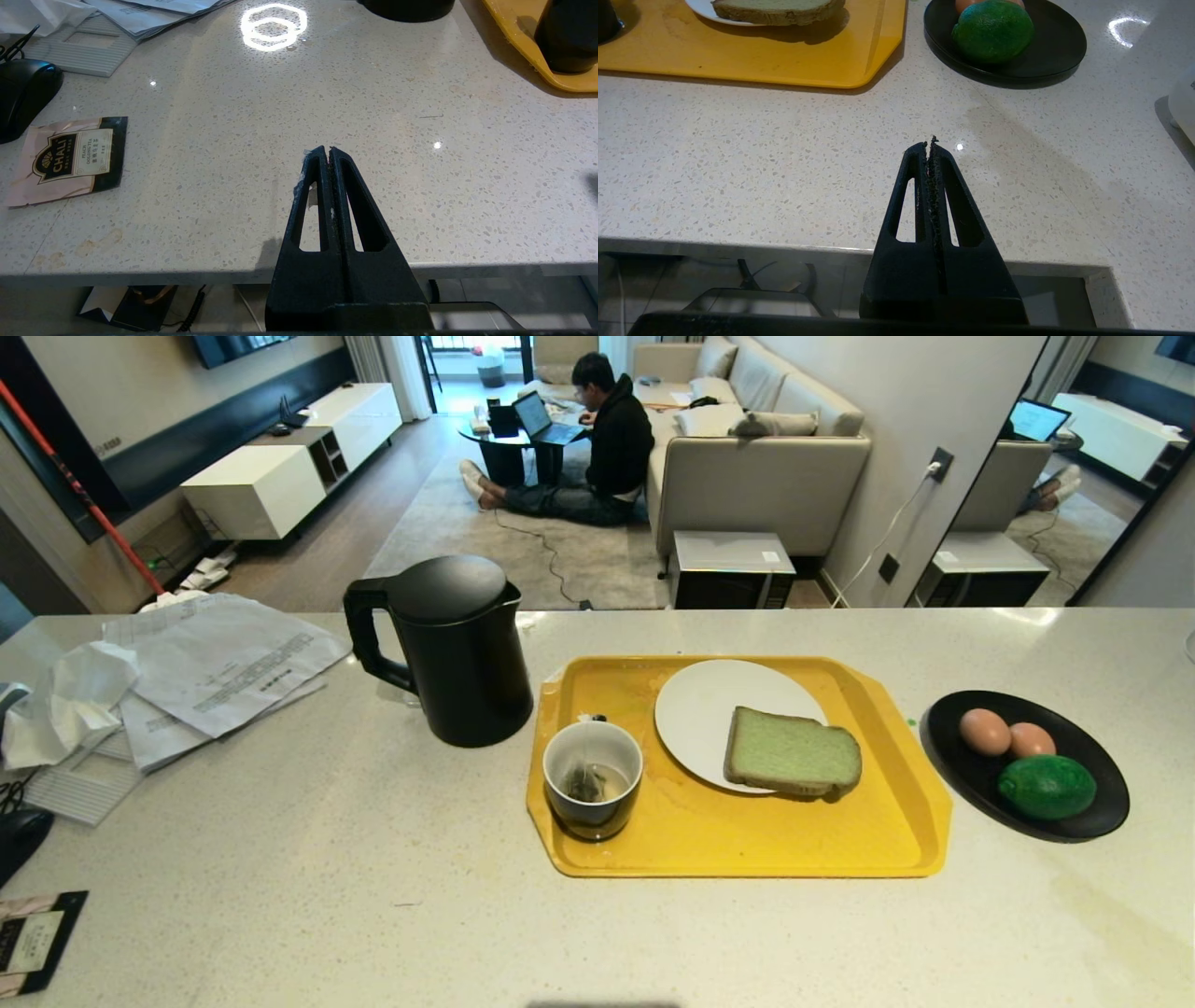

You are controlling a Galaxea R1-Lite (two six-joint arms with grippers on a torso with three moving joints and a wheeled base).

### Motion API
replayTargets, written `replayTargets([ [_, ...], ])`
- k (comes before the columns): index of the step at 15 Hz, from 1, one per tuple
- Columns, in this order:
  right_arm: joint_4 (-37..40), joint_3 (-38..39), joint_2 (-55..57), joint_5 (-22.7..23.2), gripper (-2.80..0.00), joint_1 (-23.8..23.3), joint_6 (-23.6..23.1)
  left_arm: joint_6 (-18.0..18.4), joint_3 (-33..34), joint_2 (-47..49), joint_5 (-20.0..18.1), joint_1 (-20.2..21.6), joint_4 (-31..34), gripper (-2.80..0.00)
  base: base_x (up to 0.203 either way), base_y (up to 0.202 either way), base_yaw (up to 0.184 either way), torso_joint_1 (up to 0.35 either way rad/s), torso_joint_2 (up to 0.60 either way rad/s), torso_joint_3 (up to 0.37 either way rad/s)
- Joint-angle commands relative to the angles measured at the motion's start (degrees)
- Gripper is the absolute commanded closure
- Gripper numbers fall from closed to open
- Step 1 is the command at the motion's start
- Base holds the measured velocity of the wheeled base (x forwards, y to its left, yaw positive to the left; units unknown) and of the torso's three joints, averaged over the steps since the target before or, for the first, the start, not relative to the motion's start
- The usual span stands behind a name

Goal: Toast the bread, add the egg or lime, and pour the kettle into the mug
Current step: Pick up the bread slice

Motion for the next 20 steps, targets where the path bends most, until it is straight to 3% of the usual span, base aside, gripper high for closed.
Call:
replayTargets([
  [1, -0.02, 0.03, 0.0, 0.01, 0.0, 0.04, -0.05, 0.04, 0.0, 0.05, 0.04, 0.05, -0.04, 0.0, 0.0, 0.0, 0.0, 0.0, 0.0, 0.0],
  [20, -0.02, 0.03, 0.0, 0.01, 0.0, 0.04, -0.05, 0.04, 0.0, -0.04, 0.04, 0.05, -0.04, 0.0, 0.0, 0.0, 0.0, 0.0, 0.0, 0.0],
])
